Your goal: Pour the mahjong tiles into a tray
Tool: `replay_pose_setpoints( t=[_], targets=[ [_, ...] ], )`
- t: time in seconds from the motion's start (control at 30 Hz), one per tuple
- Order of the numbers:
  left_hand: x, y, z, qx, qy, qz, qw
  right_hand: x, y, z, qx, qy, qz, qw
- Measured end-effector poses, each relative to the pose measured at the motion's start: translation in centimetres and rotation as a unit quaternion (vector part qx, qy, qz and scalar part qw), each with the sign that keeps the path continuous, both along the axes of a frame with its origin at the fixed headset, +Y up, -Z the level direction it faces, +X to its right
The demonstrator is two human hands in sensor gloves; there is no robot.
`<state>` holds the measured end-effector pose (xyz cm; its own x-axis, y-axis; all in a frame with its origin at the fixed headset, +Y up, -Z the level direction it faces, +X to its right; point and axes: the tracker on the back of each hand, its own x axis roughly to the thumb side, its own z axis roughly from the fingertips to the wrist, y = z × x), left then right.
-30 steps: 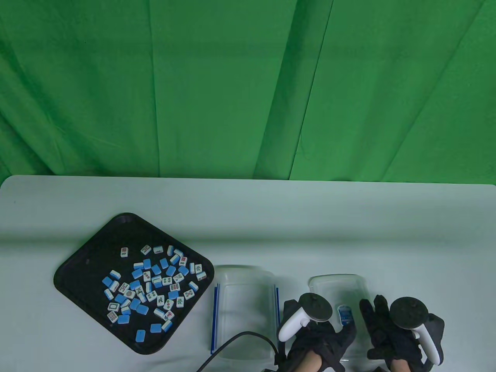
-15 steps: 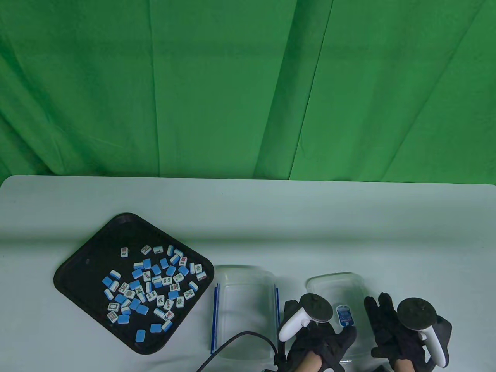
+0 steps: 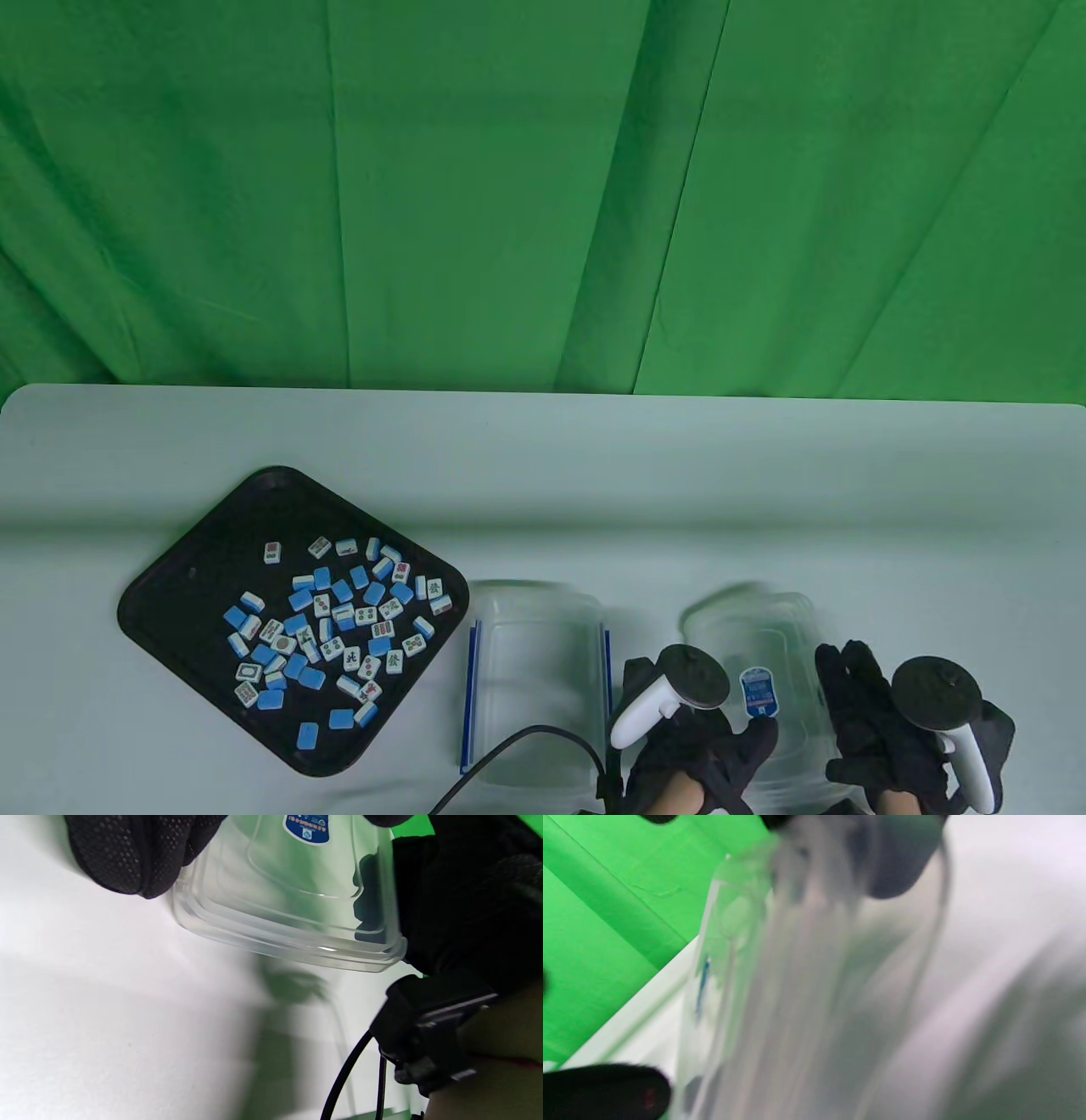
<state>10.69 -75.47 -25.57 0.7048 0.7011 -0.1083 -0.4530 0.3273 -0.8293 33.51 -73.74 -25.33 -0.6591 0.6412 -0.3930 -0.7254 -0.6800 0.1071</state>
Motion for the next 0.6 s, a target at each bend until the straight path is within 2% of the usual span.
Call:
replay_pose_setpoints(
  t=[0.07,0.2,0.27,0.4,0.6],
  targets=[
    [0.0,0.0,0.0,0.001,-0.001,-0.001,1.0,-0.1,-0.2,-0.1,-0.01,0.021,-0.025,0.999],
    [0.2,0.0,0.2,0.004,0.0,-0.001,1.0,-0.4,-0.2,-0.1,-0.003,0.026,-0.004,1.0],
    [0.2,0.0,0.2,0.005,0.001,-0.001,1.0,-0.5,-0.2,-0.2,-0.003,0.039,-0.027,0.999],
    [0.4,0.0,0.3,0.009,0.001,-0.002,1.0,-0.5,0.5,0.2,0.032,0.043,-0.075,0.996],
    [-0.1,1.2,-0.2,0.031,0.016,0.012,0.999,-1.3,2.6,1.2,0.099,0.035,-0.045,0.993]
  ],
)
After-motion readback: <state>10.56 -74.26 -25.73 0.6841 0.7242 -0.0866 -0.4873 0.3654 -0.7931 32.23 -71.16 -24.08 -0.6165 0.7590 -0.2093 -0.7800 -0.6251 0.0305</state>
